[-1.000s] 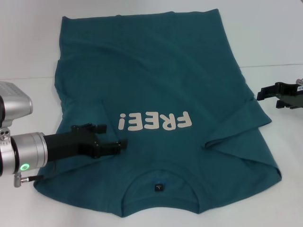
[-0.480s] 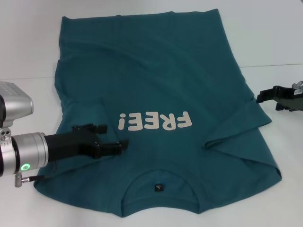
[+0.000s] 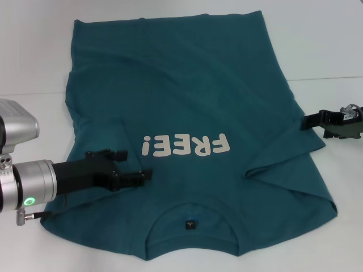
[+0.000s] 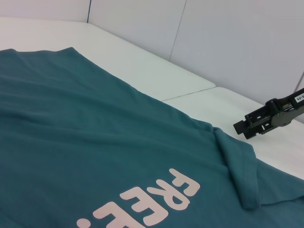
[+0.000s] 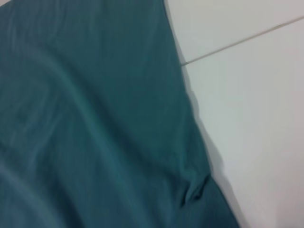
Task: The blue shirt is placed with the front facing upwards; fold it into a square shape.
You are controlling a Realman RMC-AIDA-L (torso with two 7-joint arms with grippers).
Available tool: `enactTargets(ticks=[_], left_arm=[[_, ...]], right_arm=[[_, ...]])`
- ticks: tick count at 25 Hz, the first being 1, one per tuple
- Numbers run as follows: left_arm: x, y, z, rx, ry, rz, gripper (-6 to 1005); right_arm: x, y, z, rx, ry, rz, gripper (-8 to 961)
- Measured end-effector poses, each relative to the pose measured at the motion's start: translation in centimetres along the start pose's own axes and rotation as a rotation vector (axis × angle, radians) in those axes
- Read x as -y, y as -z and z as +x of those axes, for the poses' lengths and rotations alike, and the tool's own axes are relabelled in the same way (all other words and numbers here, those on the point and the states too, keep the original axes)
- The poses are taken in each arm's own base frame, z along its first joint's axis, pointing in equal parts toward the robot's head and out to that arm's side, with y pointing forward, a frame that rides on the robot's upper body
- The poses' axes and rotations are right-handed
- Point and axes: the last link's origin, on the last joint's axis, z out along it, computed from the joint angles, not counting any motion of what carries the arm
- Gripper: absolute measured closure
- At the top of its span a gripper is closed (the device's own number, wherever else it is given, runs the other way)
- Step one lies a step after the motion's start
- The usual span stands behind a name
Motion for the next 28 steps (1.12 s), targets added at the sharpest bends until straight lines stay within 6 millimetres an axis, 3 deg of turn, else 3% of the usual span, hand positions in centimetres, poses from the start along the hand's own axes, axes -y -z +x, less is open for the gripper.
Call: enactTargets(ticks=[11,17,22,25,28], left_arm=[[0.0,0.0,0.0,0.001,0.000,0.000,95],[0.0,0.0,0.0,0.000,0.000,0.001,94],[0.1,0.0,0.0,-0.001,0.002,0.003,94],[0.1,0.1,0.0,-0.002,0.002,0.005,94],[0.1,0.1,0.0,-0.002,0.002,0.005,95]], right_arm=[[-0.3,-0.8,1.0,-0.042,0.047,0.028,260],[-0.9,-0.9,1.1,-0.042,0.088,0.013,484],[-1.5,-0.9,0.9,-0.037,0.106,0.002,719],[-1.7,-0.8,0.7,-0.035,0.114,-0.003,913],[-1.1,-0.5,0.5,-0.023,0.095,0.004,905]])
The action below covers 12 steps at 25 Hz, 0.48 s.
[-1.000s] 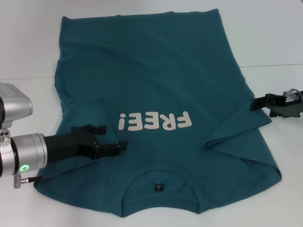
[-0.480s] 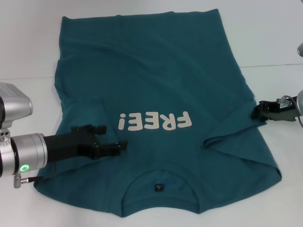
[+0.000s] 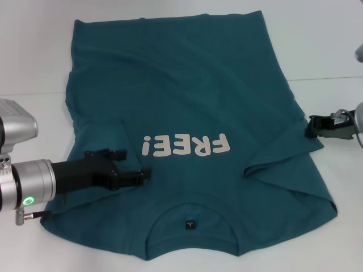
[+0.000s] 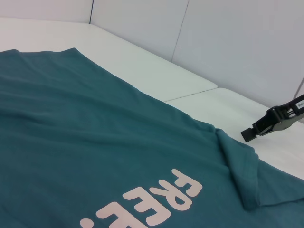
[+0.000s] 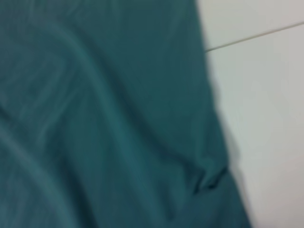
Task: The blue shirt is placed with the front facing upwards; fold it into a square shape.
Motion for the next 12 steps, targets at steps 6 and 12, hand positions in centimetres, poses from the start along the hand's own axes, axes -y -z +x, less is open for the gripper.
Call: enactTargets(ticks=[6,12], left_arm=[[-0.1,-0.1,-0.1,0.003,-0.001,-0.004,95],[-0.1,-0.2,0.1,0.003,-0.005,-0.006,95]], right_arm=[[1.4,0.6,-0.1,0.026,-0.053,0.021,888],[1.4,0.5,0.0,0.025,-0.052,0.020,710]])
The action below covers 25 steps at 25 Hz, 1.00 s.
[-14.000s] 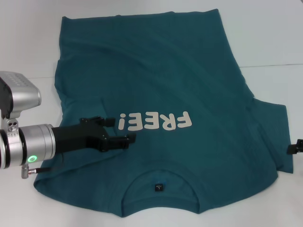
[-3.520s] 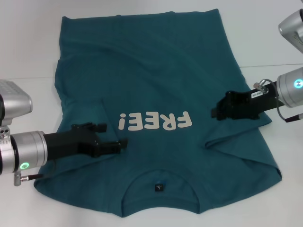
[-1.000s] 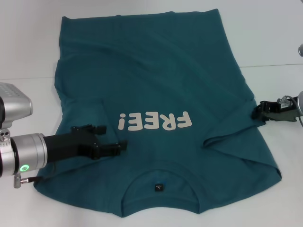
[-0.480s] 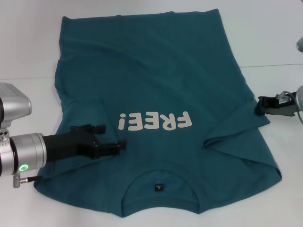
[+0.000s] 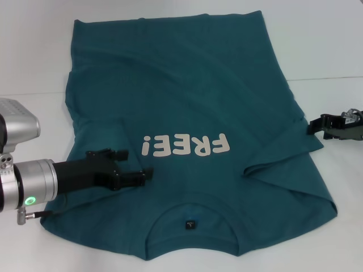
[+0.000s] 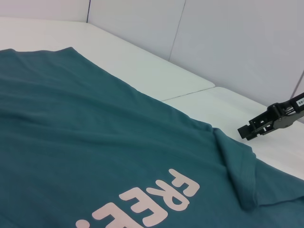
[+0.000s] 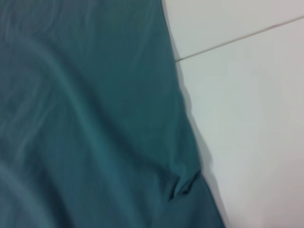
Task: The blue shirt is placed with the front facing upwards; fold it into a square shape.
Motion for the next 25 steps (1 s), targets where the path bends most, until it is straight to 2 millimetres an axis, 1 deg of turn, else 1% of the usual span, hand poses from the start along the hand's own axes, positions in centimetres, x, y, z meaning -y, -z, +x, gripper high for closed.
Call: enactTargets(ticks=[6,12,18,25], left_arm=[[0.0,0.0,0.0,0.000,0.000,-0.001,94],[-0.1,-0.1,0.0,-0.001,0.000,-0.002,94],[0.0,-0.2,0.1,-0.001,-0.001,0.004,94],[0.0,-0.2,0.0,-0.001,-0.001,0.005,94]], right_arm=[[-0.4,-0.2,0.0,0.000,0.003,-0.003,463],[-0.3,-0.3,0.1,0.005,0.000,0.002,343],[0.1,-0.7,0.6,0.008,-0.020,0.010,363],[-0.5,-1.0,0.8,-0.005,-0.018,0.004,387]])
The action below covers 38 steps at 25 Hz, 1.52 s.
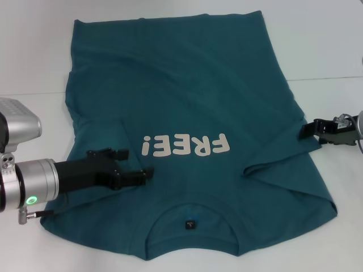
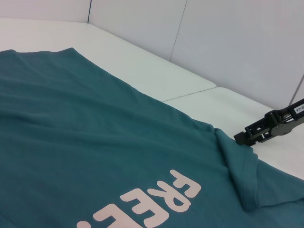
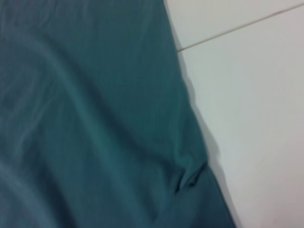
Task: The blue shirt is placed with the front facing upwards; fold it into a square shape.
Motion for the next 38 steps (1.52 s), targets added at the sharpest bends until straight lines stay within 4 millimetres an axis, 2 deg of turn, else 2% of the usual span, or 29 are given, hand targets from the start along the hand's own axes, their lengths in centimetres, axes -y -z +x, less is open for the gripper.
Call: enactTargets(ticks=[6,12,17,22,30,36,38], left_arm=[[0.0,0.0,0.0,0.000,0.000,0.001,95],[0.0,0.0,0.0,0.000,0.000,0.002,95],[0.1,0.1,-0.1,0.001,0.002,0.003,95],[0.1,0.1,-0.2,0.004,0.006,0.003,95],[0.1,0.1,-0.3,0.005,0.007,0.005,95],[0.0,0.0,-0.2,0.004,0.007,0.002,94],[0.0,0.0,-0.2,0.004,0.007,0.001,94]], right_arm=[[-0.9,-0.2,0.1,-0.015,0.041,-0.017,407],[-1.7,-0.3,-0.1,0.001,0.071,-0.031,632],[-2.1,-0.4,-0.2,0.006,0.100,-0.037,866],[-2.0,-0.3,-0.3,0.004,0.105,-0.037,937],[-0.2,0.4,-0.6,0.009,0.068,-0.010,944],[0.8,0.6,-0.6,0.008,0.057,0.007,837],[0.8,0.7,-0.5,0.007,0.055,0.007,761]])
